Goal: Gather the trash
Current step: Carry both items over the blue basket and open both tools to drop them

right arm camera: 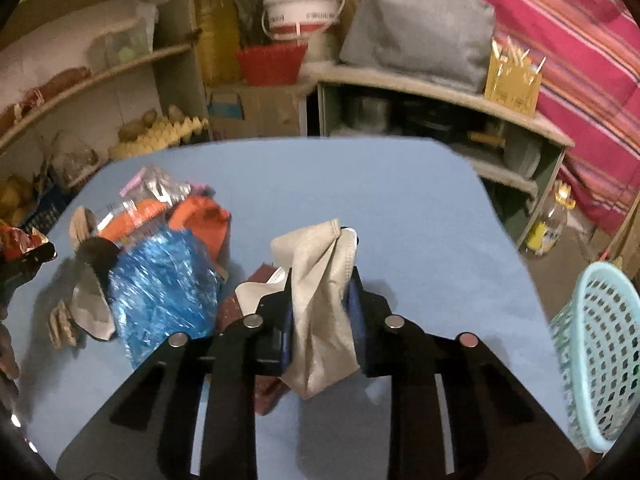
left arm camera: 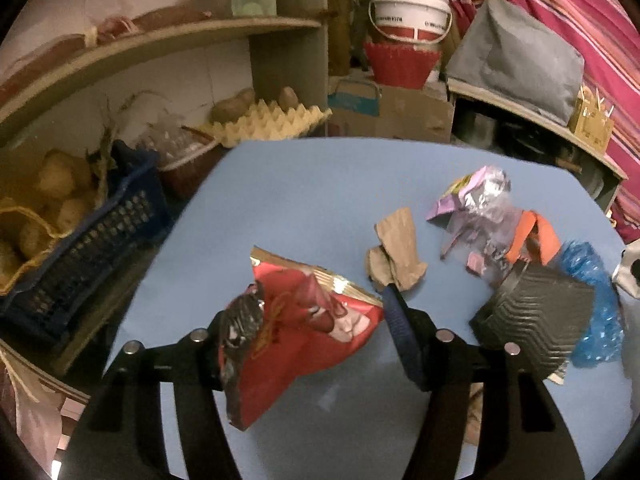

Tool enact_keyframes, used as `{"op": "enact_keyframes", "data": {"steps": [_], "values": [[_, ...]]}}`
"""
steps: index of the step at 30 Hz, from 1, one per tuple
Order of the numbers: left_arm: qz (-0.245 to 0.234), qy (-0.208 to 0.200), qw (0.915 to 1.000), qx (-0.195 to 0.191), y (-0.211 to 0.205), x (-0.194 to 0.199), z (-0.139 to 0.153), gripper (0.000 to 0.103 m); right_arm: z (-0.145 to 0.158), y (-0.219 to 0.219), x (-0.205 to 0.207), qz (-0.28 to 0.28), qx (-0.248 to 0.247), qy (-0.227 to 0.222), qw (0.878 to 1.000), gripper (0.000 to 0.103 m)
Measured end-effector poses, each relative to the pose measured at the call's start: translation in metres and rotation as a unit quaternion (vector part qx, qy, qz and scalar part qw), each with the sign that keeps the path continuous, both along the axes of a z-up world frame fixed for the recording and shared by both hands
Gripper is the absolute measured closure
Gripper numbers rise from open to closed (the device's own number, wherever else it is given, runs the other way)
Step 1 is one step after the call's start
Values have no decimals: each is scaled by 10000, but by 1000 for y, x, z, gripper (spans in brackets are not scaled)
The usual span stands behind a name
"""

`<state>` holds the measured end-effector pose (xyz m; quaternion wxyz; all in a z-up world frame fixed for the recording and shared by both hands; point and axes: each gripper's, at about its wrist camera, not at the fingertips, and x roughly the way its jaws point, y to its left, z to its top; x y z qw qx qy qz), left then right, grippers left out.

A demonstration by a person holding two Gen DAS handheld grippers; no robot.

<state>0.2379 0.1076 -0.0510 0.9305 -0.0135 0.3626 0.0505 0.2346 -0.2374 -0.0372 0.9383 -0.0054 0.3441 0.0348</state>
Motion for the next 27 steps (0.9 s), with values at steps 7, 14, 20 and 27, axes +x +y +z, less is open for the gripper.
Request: {"op": "enact_keyframes", "data": {"steps": [7, 14, 20, 27], "values": [[-192, -616, 9979, -10, -41, -31, 55, 41, 35, -40, -40, -96, -30, -317, 9994, 79], [-977, -978, 9903, -167, -153, -50, 98, 41, 58, -158, -90, -961, 51, -490, 9942, 77], [-1823, -1069, 9770, -270, -268, -68, 99, 41, 55, -251, -128, -1619, 87, -589, 9850, 75], [-2483, -951, 9638, -200, -377, -71, 82, 41, 40, -320, -150, -2022, 44, -538, 9779, 75]]}}
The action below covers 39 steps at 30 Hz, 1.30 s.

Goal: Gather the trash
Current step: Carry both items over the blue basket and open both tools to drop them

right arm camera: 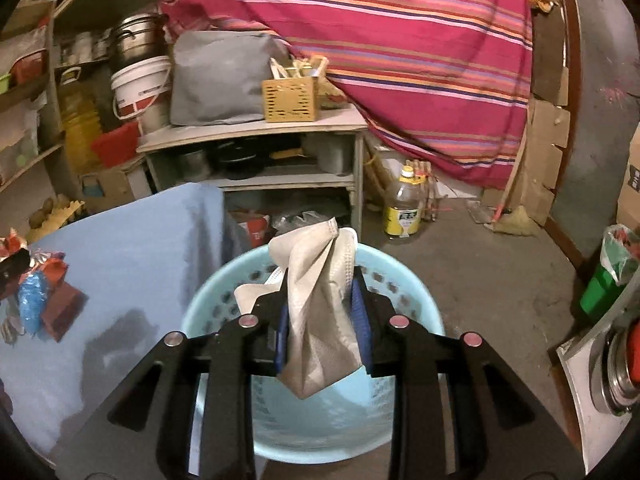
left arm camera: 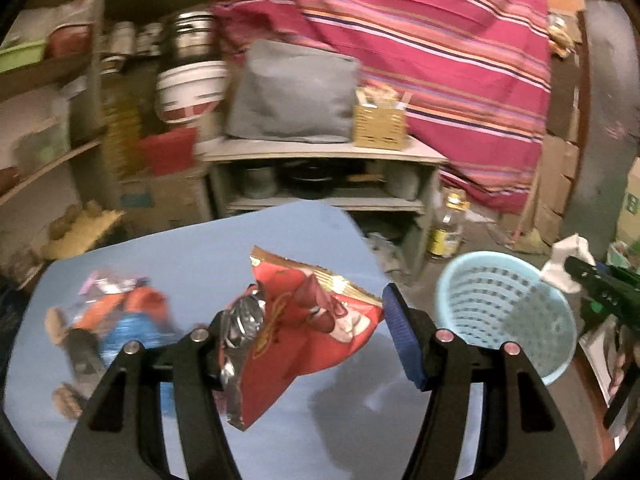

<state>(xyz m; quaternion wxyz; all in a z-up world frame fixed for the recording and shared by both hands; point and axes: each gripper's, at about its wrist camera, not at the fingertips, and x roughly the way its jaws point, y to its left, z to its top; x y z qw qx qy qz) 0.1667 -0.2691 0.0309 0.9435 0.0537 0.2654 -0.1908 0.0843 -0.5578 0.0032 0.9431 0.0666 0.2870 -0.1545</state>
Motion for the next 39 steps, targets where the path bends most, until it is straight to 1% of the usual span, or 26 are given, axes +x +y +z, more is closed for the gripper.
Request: {"op": "enact_keyframes", "data": {"steps": [3, 6, 10, 12, 13, 14, 15, 17, 18, 22, 23, 26, 28, 31, 34, 39], "values": [[-268, 29, 9996, -26, -46, 0, -7, 41, -9, -16, -1, -63, 121, 64, 9999, 72], [-441, 23, 9990, -57, -76, 4, -14, 41, -20, -22, 7, -99, 155, 190, 9997, 71], [-485, 162, 9987, -31, -99, 12, -22, 41, -28, -22, 24, -39, 238, 236, 9994, 67], [-498, 179, 9986, 3, -104, 14, -23, 41, -31, -22, 28, -11, 271, 203, 9994, 58], [-495, 144, 9987, 49, -107, 15, -23, 41, -33, -23, 29, 20, 305, 186, 9994, 50], [-493, 122, 9987, 68, -107, 16, -23, 41, -35, -23, 30, 9, 301, 187, 9994, 45], [-481, 102, 9988, 80, -108, 17, -22, 41, -37, -23, 31, -32, 264, 212, 9994, 43], [-451, 116, 9989, 56, -109, 19, -22, 41, -39, -24, 32, -30, 274, 200, 9994, 33], [-440, 125, 9989, 37, -109, 20, -22, 41, -38, -26, 29, -10, 317, 134, 9994, 31], [-406, 128, 9991, -9, -109, 19, -21, 40, -30, -30, 15, -109, 292, -52, 9995, 13], [-398, 135, 9991, -11, -109, 19, -21, 40, -27, -32, 9, -160, 286, -146, 9994, 10], [-413, 180, 9990, -13, -111, 18, -24, 40, -23, -36, -2, -199, 316, -290, 9989, 7], [-455, 196, 9988, 39, -117, 17, -27, 40, -20, -37, -8, -294, 241, -341, 9987, 4], [-563, 265, 9980, 86, -131, 16, -33, 40, -19, -44, -18, -436, 266, -422, 9978, 4], [-739, 448, 9962, 74, -150, 17, -41, 38, -19, -54, -24, -608, 365, -457, 9964, 4], [-1020, 795, 9915, 116, -186, 23, -60, 38, -21, -68, -31, -825, 435, -455, 9946, 4]]}}
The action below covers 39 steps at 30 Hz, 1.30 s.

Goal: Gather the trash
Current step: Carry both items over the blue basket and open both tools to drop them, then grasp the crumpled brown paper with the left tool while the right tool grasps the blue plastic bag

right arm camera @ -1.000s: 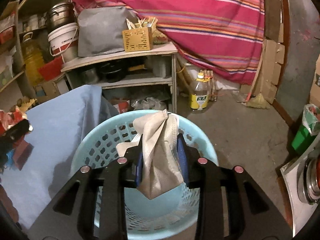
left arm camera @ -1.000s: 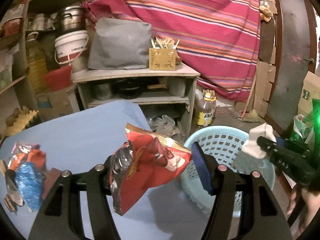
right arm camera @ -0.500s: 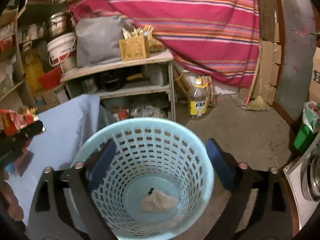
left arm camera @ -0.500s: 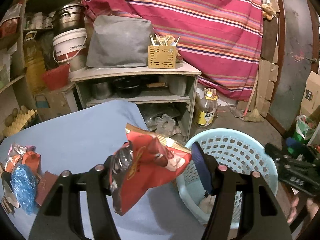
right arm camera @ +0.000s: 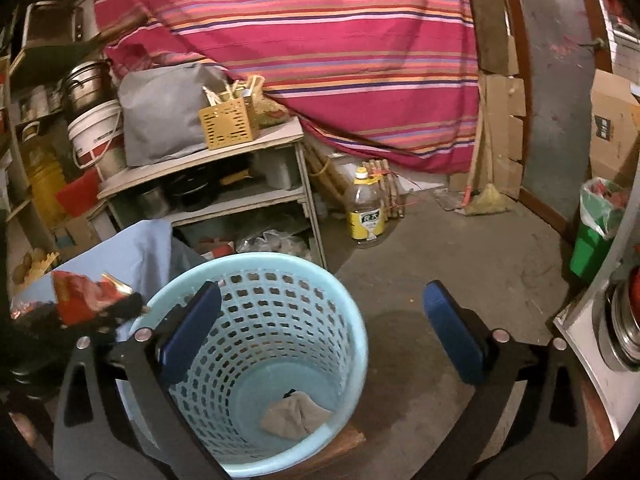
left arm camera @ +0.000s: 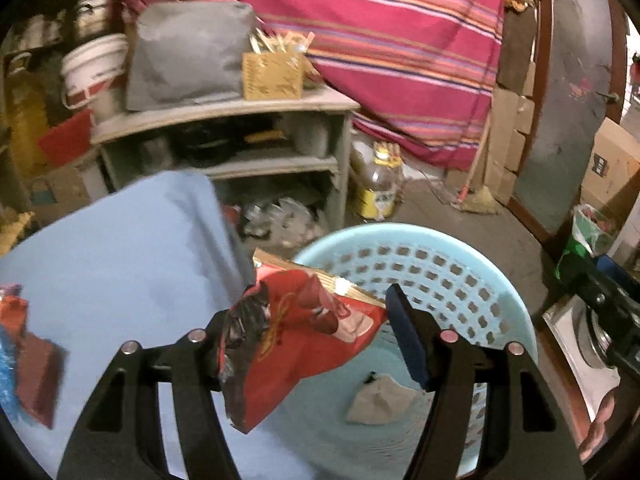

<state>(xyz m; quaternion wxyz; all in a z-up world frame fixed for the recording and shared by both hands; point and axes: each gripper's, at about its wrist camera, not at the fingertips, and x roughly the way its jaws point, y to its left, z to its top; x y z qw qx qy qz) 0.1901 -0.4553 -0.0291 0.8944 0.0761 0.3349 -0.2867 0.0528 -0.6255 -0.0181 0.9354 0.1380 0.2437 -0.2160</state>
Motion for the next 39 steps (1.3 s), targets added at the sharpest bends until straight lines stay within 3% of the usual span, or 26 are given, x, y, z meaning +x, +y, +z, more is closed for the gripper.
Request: {"op": "enact_keyframes", "data": {"steps": [4, 7, 12, 17, 23, 27, 34, 39], "values": [[-145, 184, 9997, 40, -15, 6, -11, 35, -2, -7, -3, -108, 85, -6, 9999, 4], [-85, 269, 9996, 40, -11, 11, -16, 17, -2, -8, -3, -129, 54, 15, 9999, 4], [-21, 175, 9998, 118, -2, 11, -13, 15, -5, -4, 3, -85, 11, 114, 9999, 4], [269, -61, 9995, 151, 40, 5, 0, 14, -3, 11, 12, 39, -79, 181, 9998, 4], [900, -220, 9956, 116, 131, -3, 16, 12, 5, 52, 26, 350, -219, 194, 9990, 4], [1371, -555, 9884, 340, 202, -14, 27, 10, 7, 98, 35, 693, -143, 181, 9973, 4], [2339, -819, 9666, 655, 339, -18, 26, 6, 13, 186, 63, 1343, -321, 224, 9902, 4], [2936, -597, 9520, 625, 417, -13, 9, 6, 11, 232, 85, 1540, -235, 290, 9874, 4]]}}
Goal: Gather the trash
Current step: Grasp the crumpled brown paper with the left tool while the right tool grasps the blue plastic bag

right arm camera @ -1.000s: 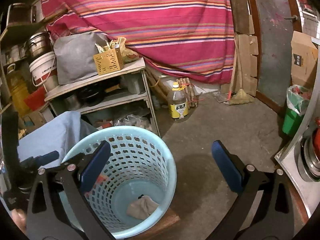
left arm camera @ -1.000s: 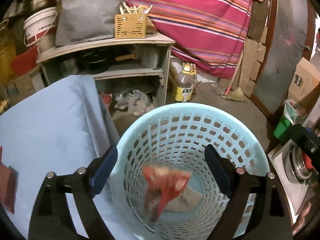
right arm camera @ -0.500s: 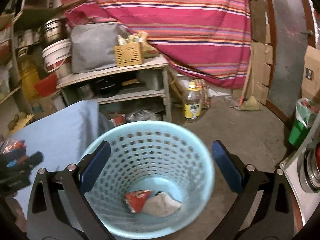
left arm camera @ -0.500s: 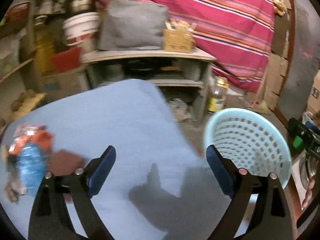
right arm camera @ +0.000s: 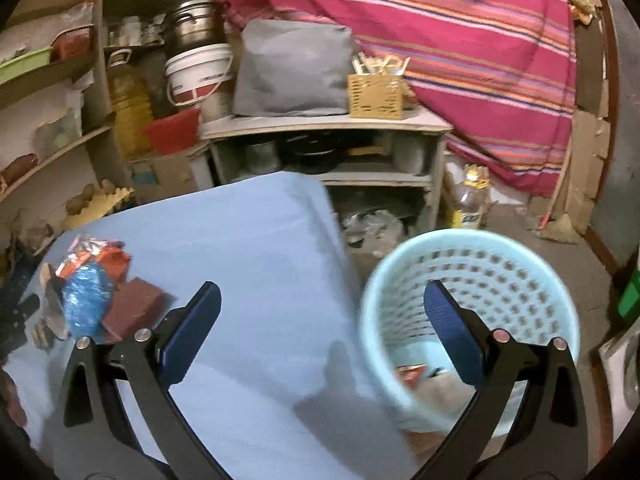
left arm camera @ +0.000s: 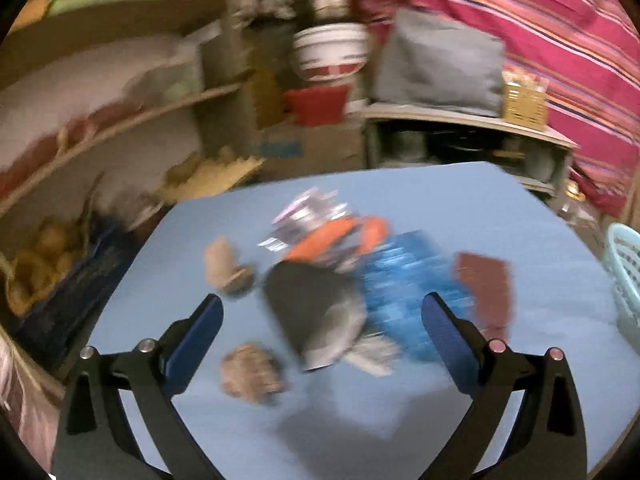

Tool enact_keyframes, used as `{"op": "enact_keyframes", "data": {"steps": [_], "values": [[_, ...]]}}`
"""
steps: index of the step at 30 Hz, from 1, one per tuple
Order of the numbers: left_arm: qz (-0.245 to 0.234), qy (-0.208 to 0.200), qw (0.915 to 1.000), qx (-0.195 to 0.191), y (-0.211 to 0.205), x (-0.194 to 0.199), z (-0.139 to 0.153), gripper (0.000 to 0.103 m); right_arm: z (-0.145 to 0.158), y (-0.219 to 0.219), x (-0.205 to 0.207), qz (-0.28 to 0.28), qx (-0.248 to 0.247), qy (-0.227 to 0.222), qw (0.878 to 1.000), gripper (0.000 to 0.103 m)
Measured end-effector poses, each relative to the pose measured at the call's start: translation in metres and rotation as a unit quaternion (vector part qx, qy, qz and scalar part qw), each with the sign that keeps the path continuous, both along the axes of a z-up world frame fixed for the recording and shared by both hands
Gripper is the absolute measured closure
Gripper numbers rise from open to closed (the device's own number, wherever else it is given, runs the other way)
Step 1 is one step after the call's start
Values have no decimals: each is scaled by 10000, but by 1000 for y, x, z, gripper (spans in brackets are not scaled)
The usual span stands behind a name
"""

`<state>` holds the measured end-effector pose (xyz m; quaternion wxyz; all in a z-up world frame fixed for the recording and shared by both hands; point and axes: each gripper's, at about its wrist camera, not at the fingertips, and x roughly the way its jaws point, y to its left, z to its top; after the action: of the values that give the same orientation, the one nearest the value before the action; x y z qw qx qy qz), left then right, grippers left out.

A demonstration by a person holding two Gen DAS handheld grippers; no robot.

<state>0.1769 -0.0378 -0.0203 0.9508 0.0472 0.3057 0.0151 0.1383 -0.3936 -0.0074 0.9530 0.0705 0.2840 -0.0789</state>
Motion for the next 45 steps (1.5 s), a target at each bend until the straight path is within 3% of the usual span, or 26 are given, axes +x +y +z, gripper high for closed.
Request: {"op": "enact_keyframes", "data": {"steps": [3, 6, 15, 18, 19, 21, 23, 26, 33, 38, 45], "values": [[171, 247, 9991, -300, 41, 5, -11, 6, -4, 21, 13, 85, 209, 80, 9997, 4], [141, 320, 9993, -138, 58, 6, -22, 6, -10, 44, 27, 106, 212, 233, 9994, 4], [-140, 842, 9958, -340, 67, 22, -56, 7, -32, 102, 60, 371, -76, 653, 9971, 4], [-257, 836, 9956, -327, 64, 23, -58, 7, -36, 116, 67, 491, -101, 714, 9962, 4], [-282, 809, 9957, -342, 64, 22, -57, 10, -37, 120, 69, 523, -98, 721, 9960, 4], [-349, 816, 9955, -335, 63, 23, -58, 25, -39, 128, 73, 568, -102, 744, 9956, 4], [-445, 990, 9932, -413, 64, 26, -62, 47, -41, 136, 77, 650, -114, 778, 9948, 4], [-530, 1221, 9887, -689, 71, 30, -67, 57, -44, 154, 81, 839, -181, 801, 9931, 4], [-456, 1125, 9901, -700, 83, 29, -64, 58, -48, 195, 90, 1168, -393, 819, 9890, 4], [-184, 769, 9952, -585, 102, 28, -46, 58, -47, 216, 96, 1319, -347, 773, 9876, 4], [235, 225, 9986, -410, 120, 30, -18, 58, -53, 258, 102, 1602, -703, 770, 9816, 4]]}}
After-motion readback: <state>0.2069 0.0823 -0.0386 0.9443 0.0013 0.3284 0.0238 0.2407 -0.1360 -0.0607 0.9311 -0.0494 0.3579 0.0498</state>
